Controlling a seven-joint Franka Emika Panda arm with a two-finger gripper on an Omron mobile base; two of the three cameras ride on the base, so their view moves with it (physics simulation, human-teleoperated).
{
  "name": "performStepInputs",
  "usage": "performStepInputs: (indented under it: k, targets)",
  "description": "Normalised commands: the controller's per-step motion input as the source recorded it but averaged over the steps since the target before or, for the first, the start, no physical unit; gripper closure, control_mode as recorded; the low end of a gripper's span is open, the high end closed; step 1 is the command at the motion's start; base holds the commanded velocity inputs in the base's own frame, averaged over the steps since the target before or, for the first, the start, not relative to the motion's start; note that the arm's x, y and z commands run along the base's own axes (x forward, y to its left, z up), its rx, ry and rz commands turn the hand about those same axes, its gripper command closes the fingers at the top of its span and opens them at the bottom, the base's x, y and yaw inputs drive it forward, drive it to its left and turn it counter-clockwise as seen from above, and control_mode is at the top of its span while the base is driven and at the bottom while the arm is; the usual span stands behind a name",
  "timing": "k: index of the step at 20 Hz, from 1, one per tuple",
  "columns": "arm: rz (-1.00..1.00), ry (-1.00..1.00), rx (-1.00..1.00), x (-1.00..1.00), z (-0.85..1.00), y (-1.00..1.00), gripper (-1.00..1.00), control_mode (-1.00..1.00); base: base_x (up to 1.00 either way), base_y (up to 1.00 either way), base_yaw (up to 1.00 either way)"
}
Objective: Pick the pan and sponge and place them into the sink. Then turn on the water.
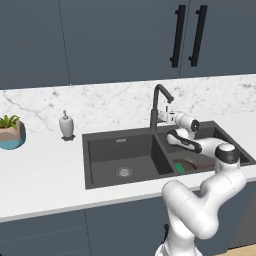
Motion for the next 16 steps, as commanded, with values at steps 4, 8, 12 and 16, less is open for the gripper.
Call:
performStepInputs:
  k: [4, 8, 12, 16]
  targets:
    - [0.0, 0.0, 0.0, 0.0, -0.04, -0.05, -1.0, -1.0, 0.0, 0.0, 0.0]
    - [0.0, 0.0, 0.0, 0.0, -0.12, -0.03, -1.0, -1.0, 0.0, 0.0, 0.0]
    - [0.0, 0.0, 0.0, 0.01, -0.15, 0.0, -1.0, -1.0, 0.0, 0.0, 0.0]
    - [0.0, 0.0, 0.0, 0.13, -0.19, 0.0, -1.0, -1.0, 0.0, 0.0, 0.0]
